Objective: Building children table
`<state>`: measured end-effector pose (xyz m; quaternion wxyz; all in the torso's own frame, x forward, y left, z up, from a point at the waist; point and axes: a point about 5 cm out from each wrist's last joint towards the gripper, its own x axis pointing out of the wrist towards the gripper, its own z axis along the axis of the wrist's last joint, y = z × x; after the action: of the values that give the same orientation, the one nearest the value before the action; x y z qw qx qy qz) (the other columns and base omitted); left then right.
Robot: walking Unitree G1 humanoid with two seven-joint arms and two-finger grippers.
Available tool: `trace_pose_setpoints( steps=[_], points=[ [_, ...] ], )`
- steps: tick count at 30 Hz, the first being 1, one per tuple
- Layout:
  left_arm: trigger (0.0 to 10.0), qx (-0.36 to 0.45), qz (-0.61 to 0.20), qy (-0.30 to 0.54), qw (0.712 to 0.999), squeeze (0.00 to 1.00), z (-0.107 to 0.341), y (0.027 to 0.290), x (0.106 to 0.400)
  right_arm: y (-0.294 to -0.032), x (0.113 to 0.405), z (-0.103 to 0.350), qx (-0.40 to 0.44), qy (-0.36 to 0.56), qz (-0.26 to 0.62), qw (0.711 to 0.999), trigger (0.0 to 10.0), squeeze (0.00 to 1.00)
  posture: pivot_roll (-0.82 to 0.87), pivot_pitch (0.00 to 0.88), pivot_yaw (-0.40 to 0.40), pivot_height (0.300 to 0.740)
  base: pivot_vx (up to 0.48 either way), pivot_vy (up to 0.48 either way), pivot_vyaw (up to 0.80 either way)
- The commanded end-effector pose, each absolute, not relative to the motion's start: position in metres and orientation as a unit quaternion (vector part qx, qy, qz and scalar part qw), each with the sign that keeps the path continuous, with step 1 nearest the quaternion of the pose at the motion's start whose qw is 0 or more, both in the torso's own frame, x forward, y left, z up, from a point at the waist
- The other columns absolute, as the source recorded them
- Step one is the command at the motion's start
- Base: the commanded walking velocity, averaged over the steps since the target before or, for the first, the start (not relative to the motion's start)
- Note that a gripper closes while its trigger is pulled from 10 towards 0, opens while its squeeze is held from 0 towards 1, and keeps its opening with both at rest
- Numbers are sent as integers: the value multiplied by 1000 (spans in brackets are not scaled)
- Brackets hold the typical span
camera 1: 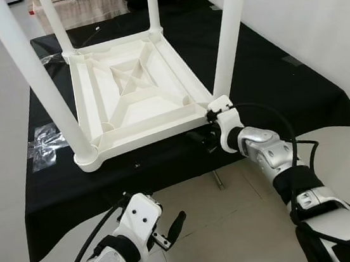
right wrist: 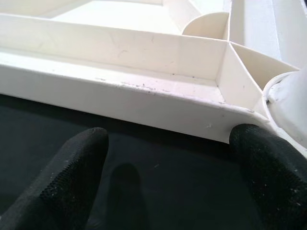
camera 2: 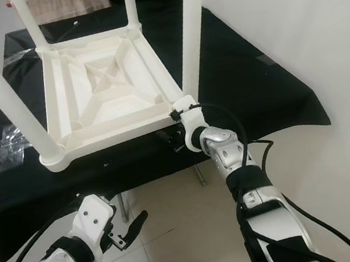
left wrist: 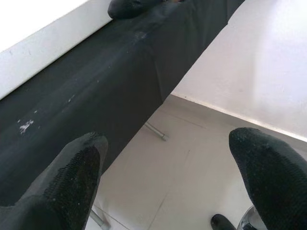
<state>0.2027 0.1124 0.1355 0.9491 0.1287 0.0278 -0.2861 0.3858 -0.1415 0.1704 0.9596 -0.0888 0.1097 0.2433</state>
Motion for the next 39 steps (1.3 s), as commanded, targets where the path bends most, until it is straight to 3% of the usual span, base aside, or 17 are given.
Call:
trace_pose_setpoints(
  steps=[1, 8, 10, 12, 15, 19, 29, 39],
  points=[
    [10000, 135, -288, 30, 947, 0, 134, 114, 202, -136, 382, 179, -78, 79, 274, 955, 10000, 0, 43, 178, -25, 740, 0, 0, 0],
    [10000, 132, -267, 15, 954, 0, 138, 117, 209, -130, 358, 191, -48, 35, 370, 927, 10000, 0, 20, 173, -26, 740, 0, 0, 0],
    [10000, 131, -232, -7, 964, 0, 145, 120, 220, -124, 330, 195, -16, 7, 425, 905, 10000, 0, -1, 162, -22, 740, 0, 0, 0],
    [10000, 129, -216, -14, 968, 0, 148, 121, 225, -123, 322, 196, -5, -1, 433, 901, 10000, 0, -1, 162, -22, 740, 0, 0, 0],
    [10000, 122, -200, -21, 972, 0, 151, 122, 231, -123, 317, 196, 20, -14, 416, 909, 10000, 0, -12, 153, -19, 740, 0, 0, 0],
    [10000, 62, -222, -35, 972, 0, 158, 114, 238, -126, 310, 179, 62, -30, 293, 954, 10000, 0, -29, 120, -16, 740, 0, -90, 0],
    [10000, 41, -195, -30, 979, 0, 152, 115, 241, -116, 291, 158, -1, -18, 305, 952, 10000, 0, -27, 82, -10, 740, 0, -276, 0],
    [10000, 65, -99, -4, 993, 0, 135, 134, 245, -121, 282, 142, 1, -8, 273, 962, 10000, 0, -15, 37, -19, 740, 0, 0, 763]
  ],
)
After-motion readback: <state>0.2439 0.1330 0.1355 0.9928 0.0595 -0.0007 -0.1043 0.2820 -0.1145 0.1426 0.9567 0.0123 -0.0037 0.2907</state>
